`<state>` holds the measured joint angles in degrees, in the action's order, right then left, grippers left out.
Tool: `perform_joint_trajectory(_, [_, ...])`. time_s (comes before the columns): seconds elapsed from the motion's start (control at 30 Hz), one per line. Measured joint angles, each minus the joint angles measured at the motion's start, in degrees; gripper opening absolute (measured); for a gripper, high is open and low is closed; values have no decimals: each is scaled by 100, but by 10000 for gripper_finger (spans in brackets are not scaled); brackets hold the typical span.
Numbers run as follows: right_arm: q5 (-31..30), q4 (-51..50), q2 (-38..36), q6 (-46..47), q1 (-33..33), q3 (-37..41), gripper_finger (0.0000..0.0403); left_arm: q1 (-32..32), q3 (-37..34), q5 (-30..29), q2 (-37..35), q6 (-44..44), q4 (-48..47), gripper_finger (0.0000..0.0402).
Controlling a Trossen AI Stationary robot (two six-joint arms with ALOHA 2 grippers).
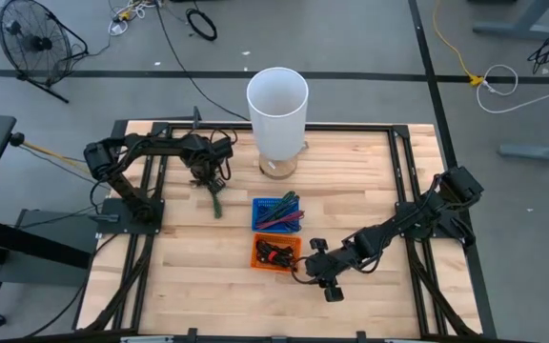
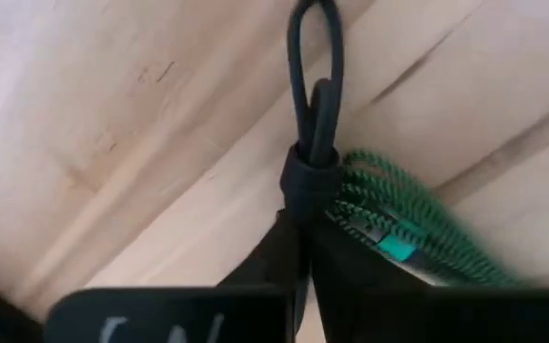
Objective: Pick & Place USB Port
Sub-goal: Put the black charger cable into the orange bin
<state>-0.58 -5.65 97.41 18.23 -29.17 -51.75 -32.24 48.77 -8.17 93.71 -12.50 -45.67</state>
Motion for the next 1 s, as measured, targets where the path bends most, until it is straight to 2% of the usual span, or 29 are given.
perform_joint_trajectory(0.23, [0, 107, 0, -75, 0, 0, 146, 103, 635, -258, 2, -93, -959, 7])
perform_joint_trajectory(0.5, [0, 100, 0, -75, 0, 0, 146, 655, 1389, 47, -61, -151, -1864, 6])
perform_joint_trajectory(0.73, [0, 58, 0, -78, 0, 2, 146, 1837, 2255, 226, -238, -639, -2856, 5])
perform_joint_trajectory(0.87, [-2, 7, 0, -78, 0, 2, 146, 2774, 2609, 639, -440, -984, -2761, 5])
perform_joint_trajectory(1.0, [-2, -39, 0, -82, 14, 4, 146, 3837, 2920, 493, -463, -1335, -2500, 5])
